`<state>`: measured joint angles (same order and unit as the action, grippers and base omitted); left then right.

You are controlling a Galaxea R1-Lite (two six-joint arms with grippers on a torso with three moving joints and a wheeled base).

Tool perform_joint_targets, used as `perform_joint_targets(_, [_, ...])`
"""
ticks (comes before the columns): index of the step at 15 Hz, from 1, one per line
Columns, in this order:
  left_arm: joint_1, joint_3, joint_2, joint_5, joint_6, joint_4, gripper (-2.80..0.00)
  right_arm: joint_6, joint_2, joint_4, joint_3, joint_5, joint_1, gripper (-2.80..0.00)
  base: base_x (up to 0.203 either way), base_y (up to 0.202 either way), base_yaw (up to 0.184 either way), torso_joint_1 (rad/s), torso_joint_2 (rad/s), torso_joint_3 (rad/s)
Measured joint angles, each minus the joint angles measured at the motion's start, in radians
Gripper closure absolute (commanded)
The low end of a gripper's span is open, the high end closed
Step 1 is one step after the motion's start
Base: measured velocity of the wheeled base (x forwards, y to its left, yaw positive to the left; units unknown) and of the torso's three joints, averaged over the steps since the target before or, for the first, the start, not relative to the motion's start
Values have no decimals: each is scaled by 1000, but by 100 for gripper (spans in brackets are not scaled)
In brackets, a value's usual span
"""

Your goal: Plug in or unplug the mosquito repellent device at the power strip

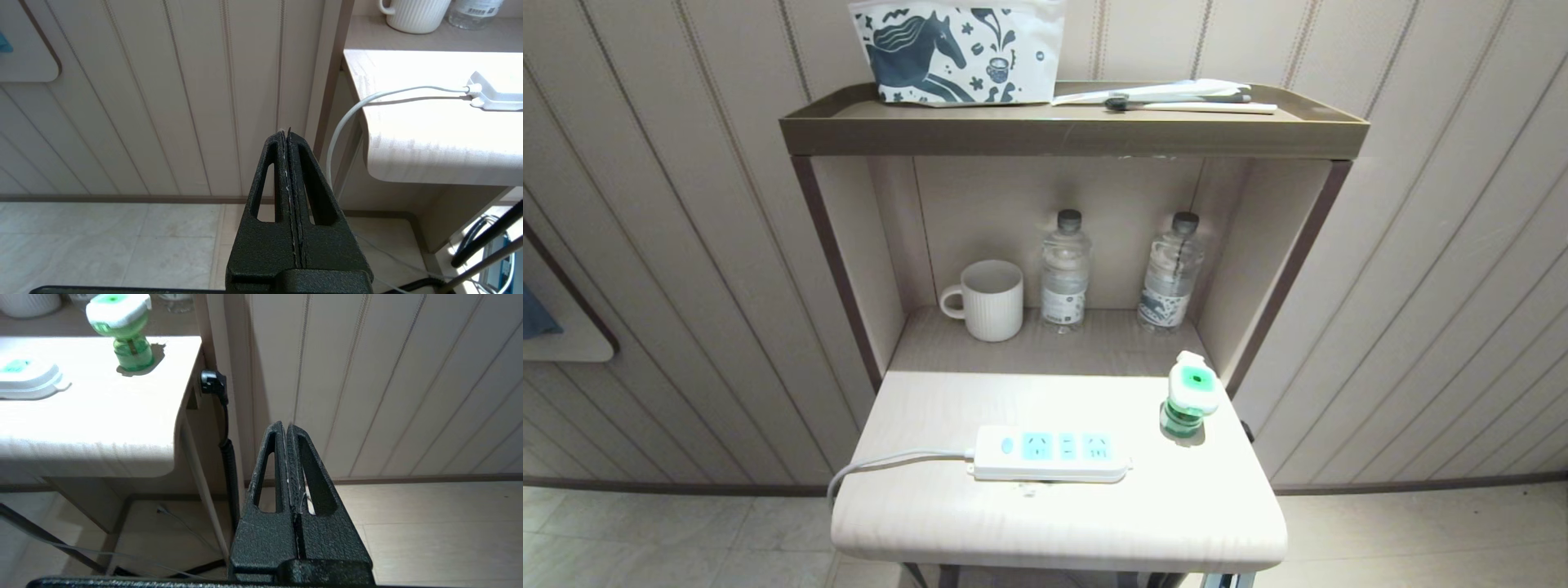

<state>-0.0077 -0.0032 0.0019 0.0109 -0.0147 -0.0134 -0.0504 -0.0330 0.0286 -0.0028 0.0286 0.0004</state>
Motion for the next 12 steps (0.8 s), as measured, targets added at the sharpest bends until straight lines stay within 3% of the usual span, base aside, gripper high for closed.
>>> perform_joint_targets(3, [0,0,0,0,0,0,0,54,23,-29,2,-19,0,0,0,0,0,0,0,0])
perform_joint_targets(12, [0,0,0,0,1,0,0,49,31,-40,3,-14,1,0,0,0,0,0,0,0])
